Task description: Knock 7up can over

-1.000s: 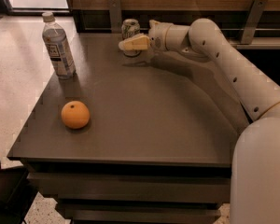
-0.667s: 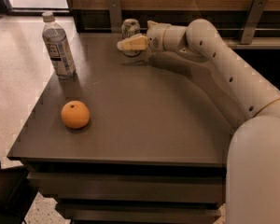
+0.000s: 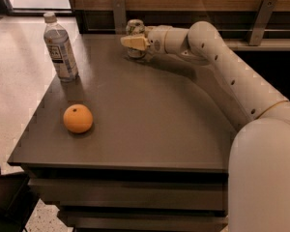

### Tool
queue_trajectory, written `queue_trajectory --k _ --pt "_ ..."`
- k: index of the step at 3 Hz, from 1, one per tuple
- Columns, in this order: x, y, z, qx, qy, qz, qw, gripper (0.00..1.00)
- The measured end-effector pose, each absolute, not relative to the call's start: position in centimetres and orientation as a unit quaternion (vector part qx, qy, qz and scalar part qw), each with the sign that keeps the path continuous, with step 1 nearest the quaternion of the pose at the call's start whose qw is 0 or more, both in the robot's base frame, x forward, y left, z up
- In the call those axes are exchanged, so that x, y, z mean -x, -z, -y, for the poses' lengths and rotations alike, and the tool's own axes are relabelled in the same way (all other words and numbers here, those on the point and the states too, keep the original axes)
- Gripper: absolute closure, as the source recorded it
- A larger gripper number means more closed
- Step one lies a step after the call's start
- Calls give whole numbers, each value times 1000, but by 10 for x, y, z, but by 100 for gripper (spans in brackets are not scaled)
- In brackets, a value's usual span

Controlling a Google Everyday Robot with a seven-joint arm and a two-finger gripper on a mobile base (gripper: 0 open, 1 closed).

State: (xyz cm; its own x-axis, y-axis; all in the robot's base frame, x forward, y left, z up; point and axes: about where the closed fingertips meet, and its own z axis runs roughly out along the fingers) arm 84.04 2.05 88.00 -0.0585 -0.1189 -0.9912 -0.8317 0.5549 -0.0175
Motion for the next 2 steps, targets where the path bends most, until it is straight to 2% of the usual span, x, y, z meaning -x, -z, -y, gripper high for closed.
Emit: queue_trajectory --k 2 --pt "-840 -878 -27 362 -309 -659 582 87"
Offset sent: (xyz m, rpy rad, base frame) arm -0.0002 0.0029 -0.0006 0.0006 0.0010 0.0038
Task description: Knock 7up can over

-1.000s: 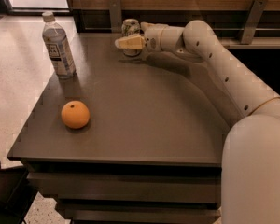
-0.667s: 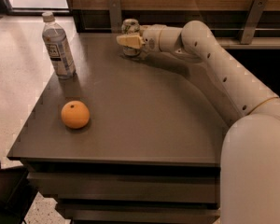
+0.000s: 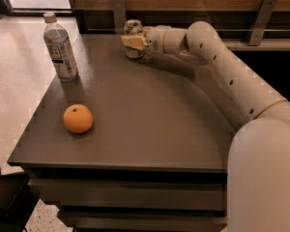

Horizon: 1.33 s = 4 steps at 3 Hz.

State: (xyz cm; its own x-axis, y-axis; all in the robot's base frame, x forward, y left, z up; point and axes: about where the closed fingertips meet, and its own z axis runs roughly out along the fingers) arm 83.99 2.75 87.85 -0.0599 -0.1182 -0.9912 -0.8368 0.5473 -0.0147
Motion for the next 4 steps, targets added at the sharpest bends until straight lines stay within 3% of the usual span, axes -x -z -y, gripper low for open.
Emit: queue_trajectory --k 1,4 --pt "-840 -878 -31 363 -310 -659 581 100" --pt "-826 -889 -13 383 -269 -689 554 100"
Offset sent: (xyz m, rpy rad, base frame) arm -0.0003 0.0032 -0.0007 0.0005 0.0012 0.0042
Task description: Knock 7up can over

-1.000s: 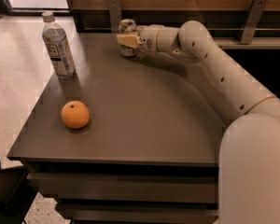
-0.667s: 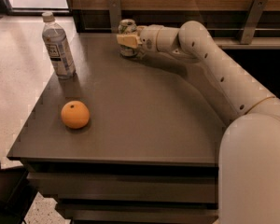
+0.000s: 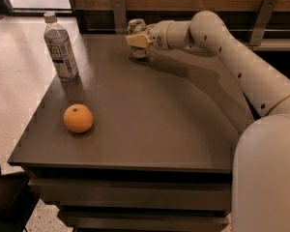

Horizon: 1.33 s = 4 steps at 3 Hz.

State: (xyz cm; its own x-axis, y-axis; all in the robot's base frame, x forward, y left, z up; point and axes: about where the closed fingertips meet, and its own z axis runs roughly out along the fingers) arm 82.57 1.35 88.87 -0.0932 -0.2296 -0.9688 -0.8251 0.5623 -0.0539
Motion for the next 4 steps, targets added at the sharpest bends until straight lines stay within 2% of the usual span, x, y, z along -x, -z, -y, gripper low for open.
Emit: queue_trajectory --k 2,4 --pt "-805 -905 18 411 -209 -732 501 100" --pt "-807 -896 26 448 -153 -773 422 100"
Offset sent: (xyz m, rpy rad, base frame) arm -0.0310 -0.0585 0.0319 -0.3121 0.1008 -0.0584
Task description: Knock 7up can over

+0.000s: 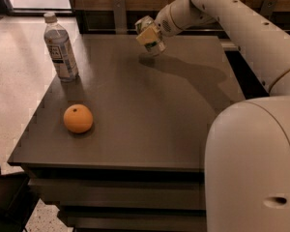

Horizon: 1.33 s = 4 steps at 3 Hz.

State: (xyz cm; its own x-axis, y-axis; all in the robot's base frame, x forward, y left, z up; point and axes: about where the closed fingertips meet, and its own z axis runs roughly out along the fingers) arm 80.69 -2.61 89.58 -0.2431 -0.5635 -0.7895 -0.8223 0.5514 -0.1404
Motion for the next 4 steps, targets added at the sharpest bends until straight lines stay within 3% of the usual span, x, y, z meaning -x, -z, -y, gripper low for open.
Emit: queue_trajectory --k 3,4 --pt "-811 -851 33 483 -69 -815 312 100" --pt "-811 -852 33 483 -69 -815 312 100"
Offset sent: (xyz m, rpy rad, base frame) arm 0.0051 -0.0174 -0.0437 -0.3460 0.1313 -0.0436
